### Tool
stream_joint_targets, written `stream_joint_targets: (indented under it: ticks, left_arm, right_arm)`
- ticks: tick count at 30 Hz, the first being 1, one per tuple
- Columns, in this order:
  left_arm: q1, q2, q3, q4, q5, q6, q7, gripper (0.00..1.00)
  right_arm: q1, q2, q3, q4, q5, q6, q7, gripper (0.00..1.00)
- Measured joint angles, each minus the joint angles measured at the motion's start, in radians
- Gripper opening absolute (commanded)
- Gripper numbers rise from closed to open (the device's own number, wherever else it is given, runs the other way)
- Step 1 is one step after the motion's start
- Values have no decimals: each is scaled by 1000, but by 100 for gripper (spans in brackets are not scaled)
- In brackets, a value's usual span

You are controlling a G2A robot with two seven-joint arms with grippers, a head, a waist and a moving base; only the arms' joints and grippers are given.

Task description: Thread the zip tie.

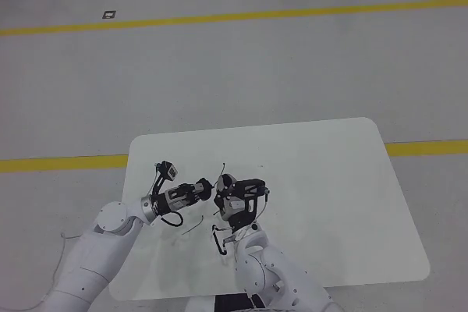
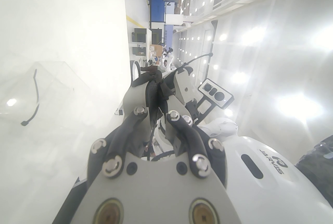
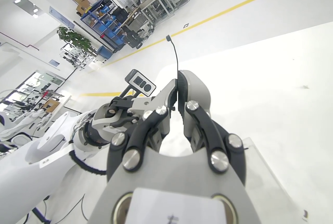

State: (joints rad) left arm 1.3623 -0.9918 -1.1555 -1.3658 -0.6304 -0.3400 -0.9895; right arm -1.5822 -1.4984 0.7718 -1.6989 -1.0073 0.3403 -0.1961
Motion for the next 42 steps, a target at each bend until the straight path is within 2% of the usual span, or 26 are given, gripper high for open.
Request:
stream_joint_targets:
  ticks: [42]
  left_arm:
    - [0,0,0,0,0,0,0,0]
  right_arm:
    - [2,-3,-4,14,-55,-4,68,0]
